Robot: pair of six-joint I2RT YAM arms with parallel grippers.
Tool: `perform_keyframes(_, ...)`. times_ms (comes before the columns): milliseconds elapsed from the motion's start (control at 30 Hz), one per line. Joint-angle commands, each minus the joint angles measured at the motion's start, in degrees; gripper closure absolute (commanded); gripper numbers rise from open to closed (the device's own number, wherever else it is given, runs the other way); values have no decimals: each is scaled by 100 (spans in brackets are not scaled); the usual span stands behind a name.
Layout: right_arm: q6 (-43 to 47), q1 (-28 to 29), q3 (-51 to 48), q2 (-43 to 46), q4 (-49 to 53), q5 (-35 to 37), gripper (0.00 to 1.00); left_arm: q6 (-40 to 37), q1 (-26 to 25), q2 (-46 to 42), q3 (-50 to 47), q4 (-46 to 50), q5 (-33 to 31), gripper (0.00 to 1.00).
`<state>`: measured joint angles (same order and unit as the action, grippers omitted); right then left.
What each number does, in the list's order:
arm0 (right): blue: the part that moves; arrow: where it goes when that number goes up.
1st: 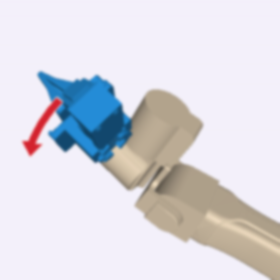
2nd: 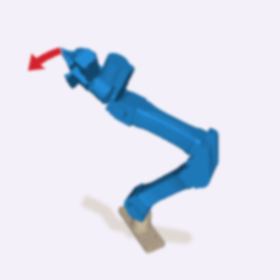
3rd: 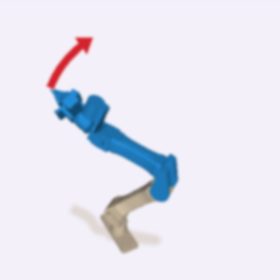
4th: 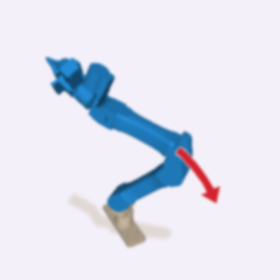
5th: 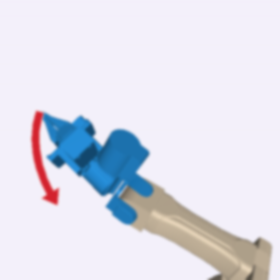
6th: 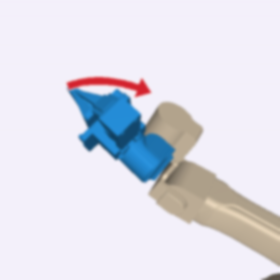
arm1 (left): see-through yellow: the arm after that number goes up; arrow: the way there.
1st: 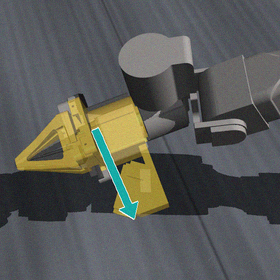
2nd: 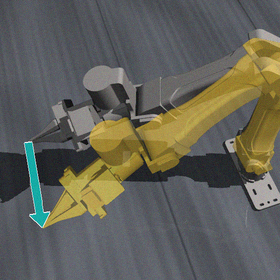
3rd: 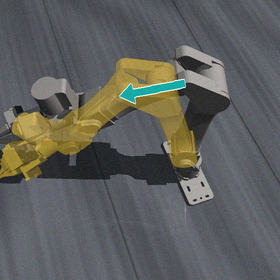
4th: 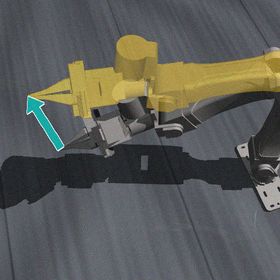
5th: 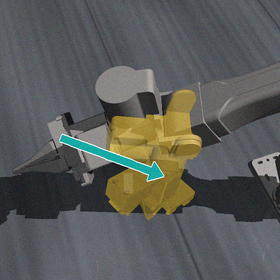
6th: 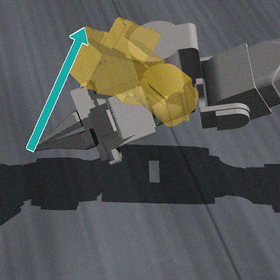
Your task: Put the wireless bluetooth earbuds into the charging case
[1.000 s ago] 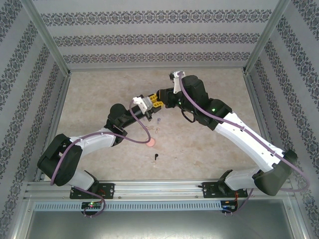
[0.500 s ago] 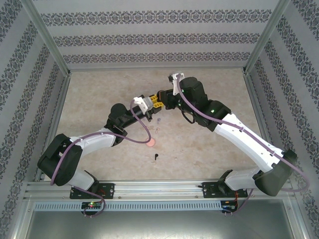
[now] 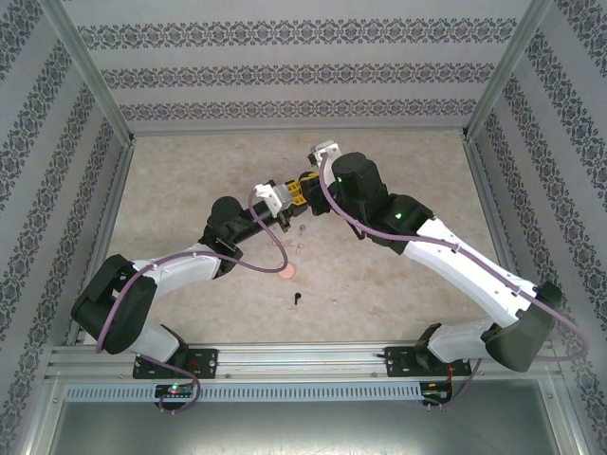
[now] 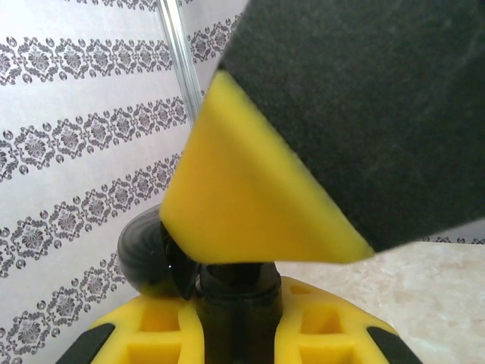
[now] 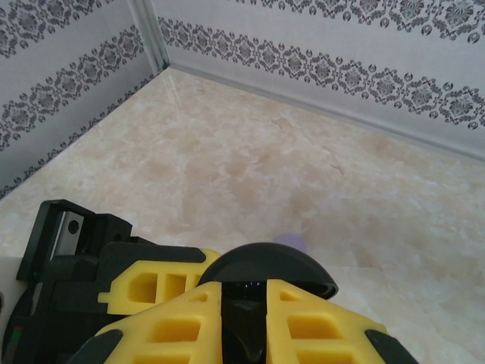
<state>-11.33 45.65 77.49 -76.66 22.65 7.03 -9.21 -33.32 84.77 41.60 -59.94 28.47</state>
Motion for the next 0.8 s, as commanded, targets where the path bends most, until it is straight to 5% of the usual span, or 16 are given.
perform_keyframes(0, 59, 181, -128, -243, 371, -560, 82, 42, -166, -73, 306, -351, 56, 100)
perform_keyframes(200, -113, 156, 10, -306, 425, -581, 74, 103, -166, -11, 265, -394, 2, 100)
perform_keyframes(633, -1464, -580, 647, 46, 209, -1330, 19, 139, -166, 89, 100, -588, -222, 100)
perform_keyframes(767, -1918, -893, 492, 300, 33, -1640, 16, 139, -166, 127, 49, -699, -311, 100)
